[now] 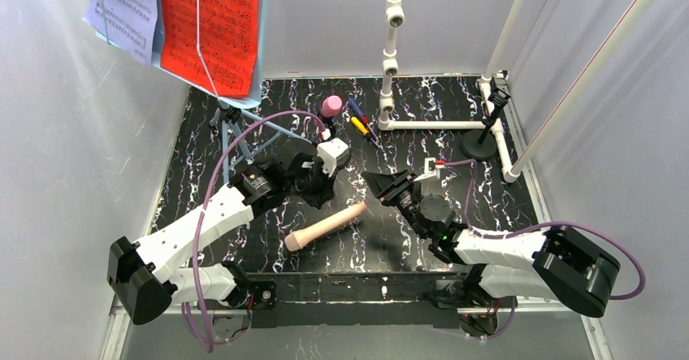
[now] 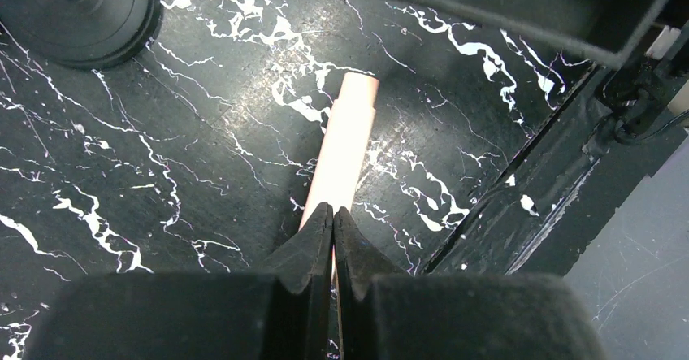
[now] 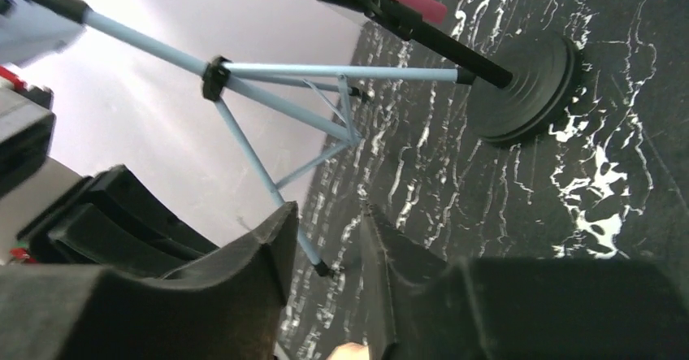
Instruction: Pack up the instrument practice props
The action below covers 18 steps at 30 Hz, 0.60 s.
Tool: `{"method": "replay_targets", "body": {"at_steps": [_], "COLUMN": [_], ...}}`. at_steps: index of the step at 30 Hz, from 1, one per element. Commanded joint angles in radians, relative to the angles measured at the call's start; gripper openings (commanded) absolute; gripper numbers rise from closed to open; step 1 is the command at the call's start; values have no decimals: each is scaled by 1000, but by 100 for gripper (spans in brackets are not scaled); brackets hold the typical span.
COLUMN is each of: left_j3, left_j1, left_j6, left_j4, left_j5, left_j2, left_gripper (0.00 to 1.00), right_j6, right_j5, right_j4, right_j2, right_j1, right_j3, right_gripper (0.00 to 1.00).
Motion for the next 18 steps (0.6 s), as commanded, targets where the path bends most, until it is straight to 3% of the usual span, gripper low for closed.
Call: {"method": "replay_targets", "body": {"at_steps": [1, 4, 7, 13, 18], "left_j3": [28, 33, 35, 34, 21], "left_j1": [-3, -2, 1, 32, 61], "left_j6": [8, 10, 3, -15, -22], "left_j4": [-40, -66, -87, -109, -100], "left_j5": [-18, -101, -211, -336, -421], "left_j2": [16, -5, -36, -82, -152], "left_gripper": [0, 16, 29, 51, 60], "right_j6": [-241, -434, -602, -853, -1045], "right_j5": [-92, -170, -259, -453, -595], "right_j4": [-291, -552, -773, -930, -1024], "right_j2": [-67, -87, -79, -19, 95], "right_j1": [-6, -7, -7, -8, 14], "right_j3": [139, 238, 317, 369, 445], "right_gripper": [54, 77, 92, 98, 97]}}
